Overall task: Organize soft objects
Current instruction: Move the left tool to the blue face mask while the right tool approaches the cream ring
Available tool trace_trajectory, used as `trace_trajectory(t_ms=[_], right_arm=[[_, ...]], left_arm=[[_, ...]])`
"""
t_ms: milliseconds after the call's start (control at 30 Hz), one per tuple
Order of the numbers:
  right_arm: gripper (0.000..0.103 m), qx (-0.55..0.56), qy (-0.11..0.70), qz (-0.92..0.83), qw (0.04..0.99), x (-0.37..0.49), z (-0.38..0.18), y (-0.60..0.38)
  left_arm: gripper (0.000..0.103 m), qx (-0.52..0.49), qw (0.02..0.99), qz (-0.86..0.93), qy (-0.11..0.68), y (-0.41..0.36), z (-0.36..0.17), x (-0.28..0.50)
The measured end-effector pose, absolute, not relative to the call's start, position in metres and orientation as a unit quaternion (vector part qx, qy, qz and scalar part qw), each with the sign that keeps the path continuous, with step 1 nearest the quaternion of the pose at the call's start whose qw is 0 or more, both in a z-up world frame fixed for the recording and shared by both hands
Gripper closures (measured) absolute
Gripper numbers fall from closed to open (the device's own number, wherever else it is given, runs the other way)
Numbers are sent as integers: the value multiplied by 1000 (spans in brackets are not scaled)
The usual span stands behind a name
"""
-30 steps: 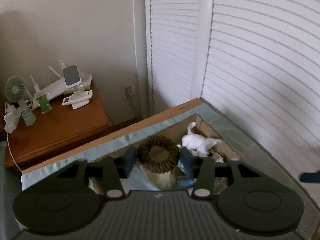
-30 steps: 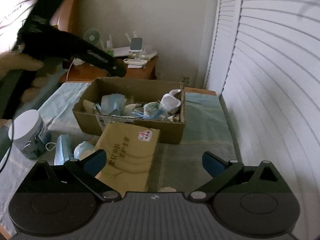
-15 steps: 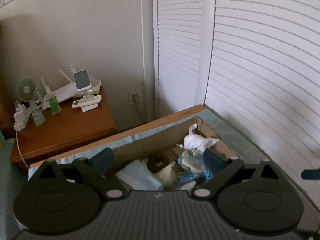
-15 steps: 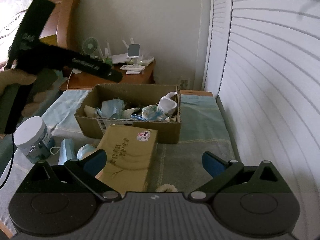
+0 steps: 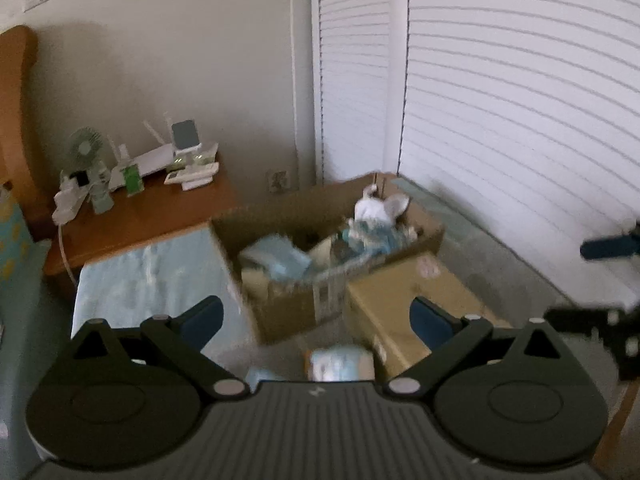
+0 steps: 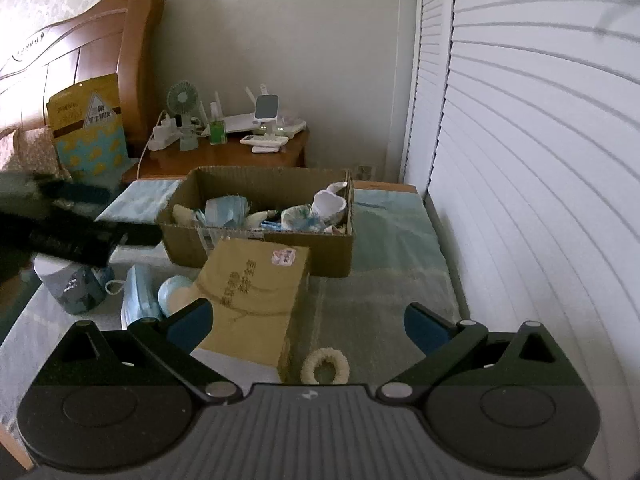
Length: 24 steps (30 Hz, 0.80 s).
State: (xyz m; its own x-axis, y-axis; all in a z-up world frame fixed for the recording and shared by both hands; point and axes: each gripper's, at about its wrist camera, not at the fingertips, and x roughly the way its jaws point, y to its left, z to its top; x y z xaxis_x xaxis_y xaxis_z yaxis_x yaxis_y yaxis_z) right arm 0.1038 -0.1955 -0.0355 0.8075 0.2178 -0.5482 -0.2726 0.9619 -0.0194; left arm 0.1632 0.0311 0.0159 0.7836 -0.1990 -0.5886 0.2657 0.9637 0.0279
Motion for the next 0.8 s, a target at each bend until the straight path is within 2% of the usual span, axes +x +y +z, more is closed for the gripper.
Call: trace_trajectory(t_ms=[267, 433, 800], right_arm=[[0, -69, 285, 107, 950, 96, -51, -202], [0, -74, 306, 106, 943, 94, -73, -208], [0, -77, 346, 103, 929, 102, -105, -211]], left_arm=[[4, 42, 944, -79, 318, 34, -19, 131], [4, 10, 942, -55, 329, 42, -32, 133], [1, 19, 937, -31, 347, 36, -53, 142]])
